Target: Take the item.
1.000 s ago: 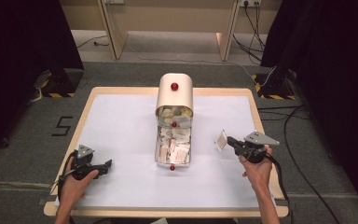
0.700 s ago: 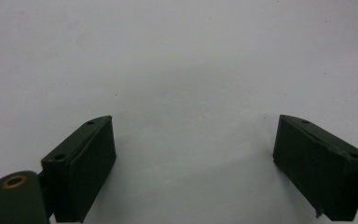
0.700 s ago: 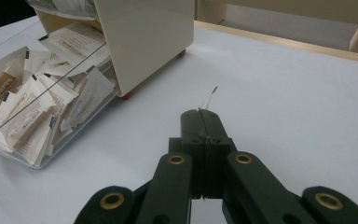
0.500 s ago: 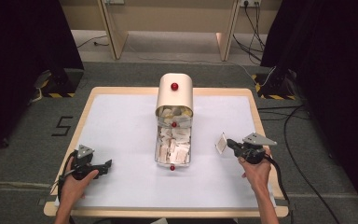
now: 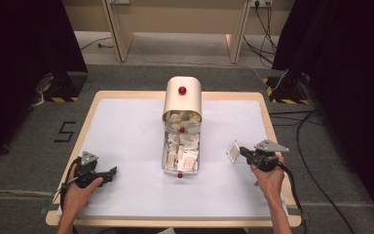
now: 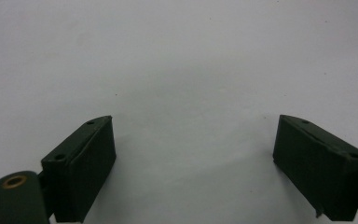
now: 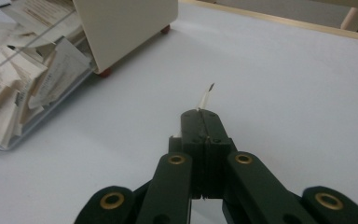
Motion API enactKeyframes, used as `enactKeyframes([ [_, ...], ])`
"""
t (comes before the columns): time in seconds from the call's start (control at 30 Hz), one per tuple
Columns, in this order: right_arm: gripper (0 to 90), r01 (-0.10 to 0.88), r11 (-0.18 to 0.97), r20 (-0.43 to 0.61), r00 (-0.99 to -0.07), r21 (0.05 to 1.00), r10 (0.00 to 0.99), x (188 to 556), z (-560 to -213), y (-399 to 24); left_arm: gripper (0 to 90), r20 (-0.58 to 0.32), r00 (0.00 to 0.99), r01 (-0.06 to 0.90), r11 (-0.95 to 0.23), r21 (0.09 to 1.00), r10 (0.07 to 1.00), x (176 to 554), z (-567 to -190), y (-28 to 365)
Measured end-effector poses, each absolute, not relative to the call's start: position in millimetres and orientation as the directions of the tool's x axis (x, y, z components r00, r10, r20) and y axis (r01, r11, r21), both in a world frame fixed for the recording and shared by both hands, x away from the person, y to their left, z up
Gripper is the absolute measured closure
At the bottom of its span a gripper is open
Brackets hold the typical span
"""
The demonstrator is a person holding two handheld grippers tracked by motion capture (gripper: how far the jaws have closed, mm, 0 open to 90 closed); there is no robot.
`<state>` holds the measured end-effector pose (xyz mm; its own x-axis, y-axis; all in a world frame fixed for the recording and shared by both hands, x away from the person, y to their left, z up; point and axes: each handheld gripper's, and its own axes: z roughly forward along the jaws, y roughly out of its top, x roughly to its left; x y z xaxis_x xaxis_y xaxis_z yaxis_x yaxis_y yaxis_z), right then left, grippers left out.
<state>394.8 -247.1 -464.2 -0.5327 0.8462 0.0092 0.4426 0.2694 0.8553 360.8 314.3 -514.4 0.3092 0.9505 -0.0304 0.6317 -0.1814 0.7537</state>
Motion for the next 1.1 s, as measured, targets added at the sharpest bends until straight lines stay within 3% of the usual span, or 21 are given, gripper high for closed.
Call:
enactKeyframes([
  [1.1,87.0,0.488,0.282,-0.001,-0.499,0.826,0.867,398.3,-474.0,-256.3,12.0,-0.031,0.309,0.632,-0.181,0.754,0.951,360.8,-514.4,314.3],
])
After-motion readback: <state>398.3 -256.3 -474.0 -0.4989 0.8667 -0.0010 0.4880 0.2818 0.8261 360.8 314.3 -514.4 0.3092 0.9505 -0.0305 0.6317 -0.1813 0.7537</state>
